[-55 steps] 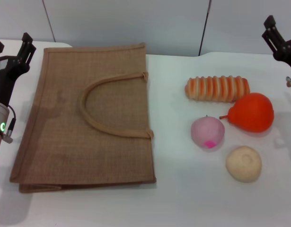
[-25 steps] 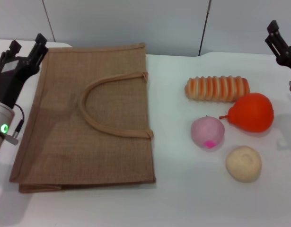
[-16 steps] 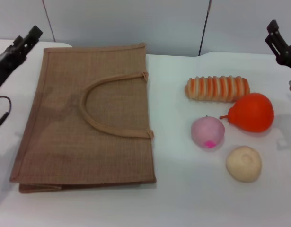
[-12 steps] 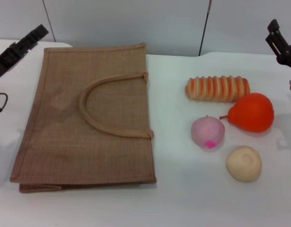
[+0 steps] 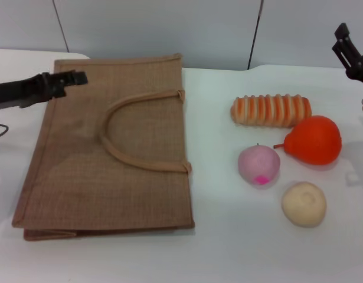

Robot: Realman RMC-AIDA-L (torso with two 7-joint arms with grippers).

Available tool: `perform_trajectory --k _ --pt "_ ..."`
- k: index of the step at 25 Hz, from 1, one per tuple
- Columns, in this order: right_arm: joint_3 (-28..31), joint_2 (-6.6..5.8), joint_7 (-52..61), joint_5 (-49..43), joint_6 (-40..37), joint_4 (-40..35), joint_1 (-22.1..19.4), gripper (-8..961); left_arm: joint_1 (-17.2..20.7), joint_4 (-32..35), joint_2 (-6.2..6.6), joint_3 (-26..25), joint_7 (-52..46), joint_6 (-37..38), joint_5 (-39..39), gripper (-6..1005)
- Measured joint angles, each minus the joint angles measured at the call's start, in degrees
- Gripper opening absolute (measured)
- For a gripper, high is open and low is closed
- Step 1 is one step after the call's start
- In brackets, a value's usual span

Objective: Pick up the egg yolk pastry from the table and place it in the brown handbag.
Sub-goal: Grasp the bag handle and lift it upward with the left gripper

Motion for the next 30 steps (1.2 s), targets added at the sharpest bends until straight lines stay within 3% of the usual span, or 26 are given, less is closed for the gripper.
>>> perform_trajectory --k 1,3,7,10,18,25,30 --pt "0.02 -0.02 0.0 0.0 0.0 0.02 0.01 882 -0.34 3.89 -0.98 -0.18 -3.21 0.09 4.54 843" --pt "0.06 -0.04 0.0 0.0 0.05 0.06 0.04 882 -1.51 7.77 -1.6 -0.03 -7.16 -0.26 11.22 843" --pt "0.09 -0.04 0.0 0.0 0.25 0.47 0.13 882 -5.52 9.58 -1.18 0.39 -13.19 -1.84 25.02 843" --pt "0.09 -0.04 0.0 0.0 0.17 0.6 0.16 882 -7.94 9.5 -0.92 0.38 -14.47 -2.03 31.01 843" --pt "0.07 -0.05 0.0 0.0 0.11 0.6 0.33 881 -12.31 7.3 -1.14 0.48 -11.88 0.61 35.37 843" --pt "0.08 -0.05 0.0 0.0 0.11 0.52 0.49 881 -16.11 -2.51 -1.28 0.52 -7.92 6.34 35.71 842" --pt "0.08 -0.04 0.0 0.0 0.09 0.51 0.62 881 -16.43 -5.69 -1.41 2.21 -7.56 9.34 35.77 842"
